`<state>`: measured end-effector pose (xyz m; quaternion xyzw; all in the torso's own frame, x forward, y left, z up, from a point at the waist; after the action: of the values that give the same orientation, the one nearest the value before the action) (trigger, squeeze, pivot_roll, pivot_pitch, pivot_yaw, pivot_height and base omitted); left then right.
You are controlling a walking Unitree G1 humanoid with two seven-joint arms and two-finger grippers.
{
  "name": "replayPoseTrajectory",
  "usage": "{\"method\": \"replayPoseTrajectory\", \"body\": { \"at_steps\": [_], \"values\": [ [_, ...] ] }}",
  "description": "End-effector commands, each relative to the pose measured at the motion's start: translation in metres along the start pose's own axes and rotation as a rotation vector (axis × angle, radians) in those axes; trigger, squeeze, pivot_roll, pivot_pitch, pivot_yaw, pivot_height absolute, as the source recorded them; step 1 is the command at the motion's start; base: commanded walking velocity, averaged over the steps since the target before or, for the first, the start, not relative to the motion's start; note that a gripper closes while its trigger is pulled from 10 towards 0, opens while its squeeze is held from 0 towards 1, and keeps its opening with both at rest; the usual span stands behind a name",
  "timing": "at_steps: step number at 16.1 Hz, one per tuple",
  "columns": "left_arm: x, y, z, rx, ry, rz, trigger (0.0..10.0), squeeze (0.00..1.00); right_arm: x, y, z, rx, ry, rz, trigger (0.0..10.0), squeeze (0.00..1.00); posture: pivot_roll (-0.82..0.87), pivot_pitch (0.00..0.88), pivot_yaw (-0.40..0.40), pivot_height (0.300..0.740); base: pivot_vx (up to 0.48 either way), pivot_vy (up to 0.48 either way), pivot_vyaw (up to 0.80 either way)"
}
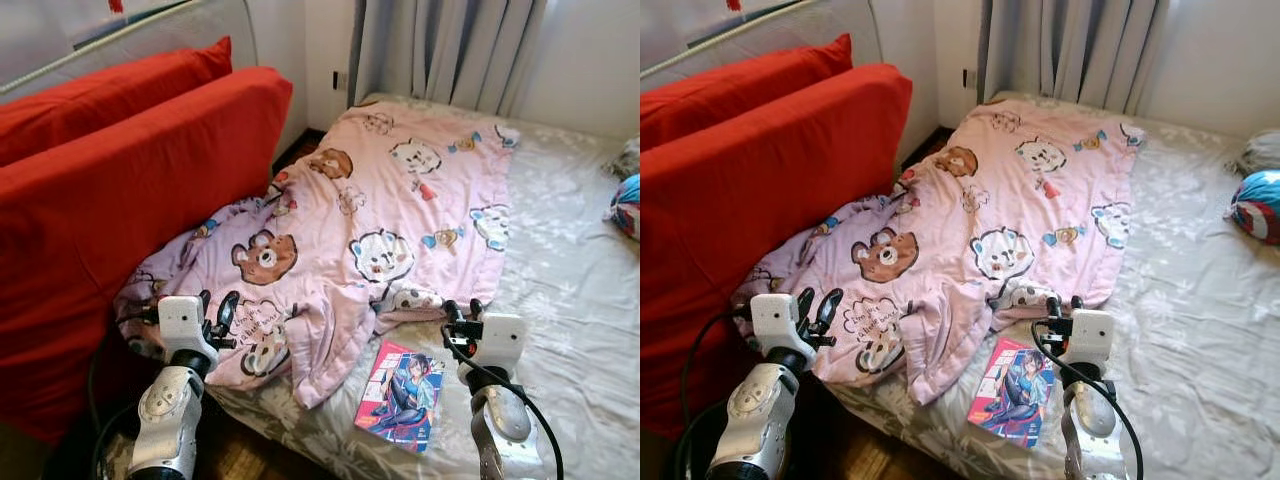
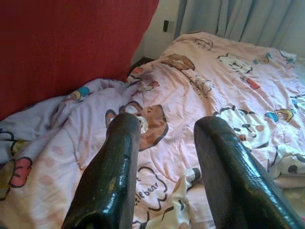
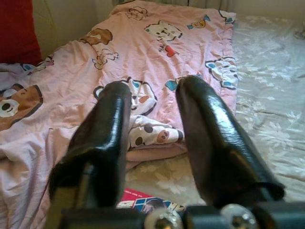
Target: Clean up the room
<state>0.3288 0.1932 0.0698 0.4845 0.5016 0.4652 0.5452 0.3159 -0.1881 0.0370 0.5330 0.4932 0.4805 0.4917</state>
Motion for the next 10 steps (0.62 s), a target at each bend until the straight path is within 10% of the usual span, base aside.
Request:
{"method": "replayPoseTrajectory", "body": {
  "at_steps": [1,10],
  "values": [
    [-0.001,-0.002,-0.002,0.016,-0.005,-0.002,10.0,0.00,0.000,0.001,0.000,0.004,0.013,-0.010,10.0,1.00,-0.02,0.000,-0.006,0.740,0.000,0.000,0.00],
    [-0.016,-0.002,0.001,0.031,-0.053,-0.025,10.0,0.00,0.001,0.000,-0.003,0.016,0.017,-0.008,10.0,1.00,-0.04,0.000,0.008,0.740,0.000,0.000,0.00]
  ]
}}
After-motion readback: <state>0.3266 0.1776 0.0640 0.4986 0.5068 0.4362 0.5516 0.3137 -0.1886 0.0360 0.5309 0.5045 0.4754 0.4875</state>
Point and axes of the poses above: a point about 5 cm out from each wrist's last joint towards the gripper, its own z axis pointing out of the wrist towards the gripper, its own y axis along the axis of the wrist's last joint, x = y × z, the point moved 4 cm from there along z, pointing out of the wrist towards the gripper, and after that the axes turned 1 degree about -z, right-handed, at the moved point
